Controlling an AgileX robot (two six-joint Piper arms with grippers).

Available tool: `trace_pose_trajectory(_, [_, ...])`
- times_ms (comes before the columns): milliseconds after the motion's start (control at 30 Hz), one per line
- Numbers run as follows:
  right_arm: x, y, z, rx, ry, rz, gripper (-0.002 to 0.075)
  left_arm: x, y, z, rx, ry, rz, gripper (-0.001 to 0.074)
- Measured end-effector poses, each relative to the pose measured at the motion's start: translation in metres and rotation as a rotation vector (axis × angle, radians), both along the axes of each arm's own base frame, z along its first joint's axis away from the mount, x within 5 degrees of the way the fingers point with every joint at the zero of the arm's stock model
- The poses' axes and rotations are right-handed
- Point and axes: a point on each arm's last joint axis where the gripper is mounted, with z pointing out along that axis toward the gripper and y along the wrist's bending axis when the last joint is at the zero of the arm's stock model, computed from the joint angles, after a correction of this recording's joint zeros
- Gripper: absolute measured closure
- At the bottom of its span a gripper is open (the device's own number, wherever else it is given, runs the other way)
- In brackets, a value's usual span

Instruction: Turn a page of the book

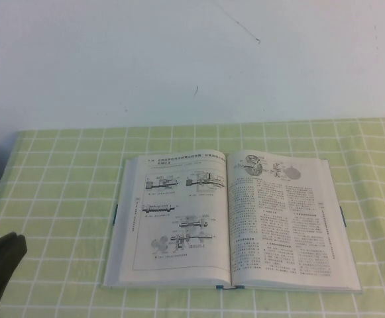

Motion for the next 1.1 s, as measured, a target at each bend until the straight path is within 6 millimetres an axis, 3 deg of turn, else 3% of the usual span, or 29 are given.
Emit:
trace_pose_trajectory(267, [-0.025, 0.000, 0.003, -0.043, -0.084, 0.028, 0.0727, -0.003, 0.005, -0.028, 0.044, 0.036, 0.003, 0.0738])
trace_pose_trajectory(567, [-0.027, 0.001, 0.002, -0.061, -0.081, 0.047, 0.0727, -0.004, 0.006, -0.046, 0.091, 0.071, 0.011, 0.0738])
trace_pose_trajectory(1100, [-0.030, 0.004, -0.001, -0.094, -0.064, 0.094, 0.0728, -0.004, 0.006, -0.050, 0.103, 0.081, 0.013, 0.0738])
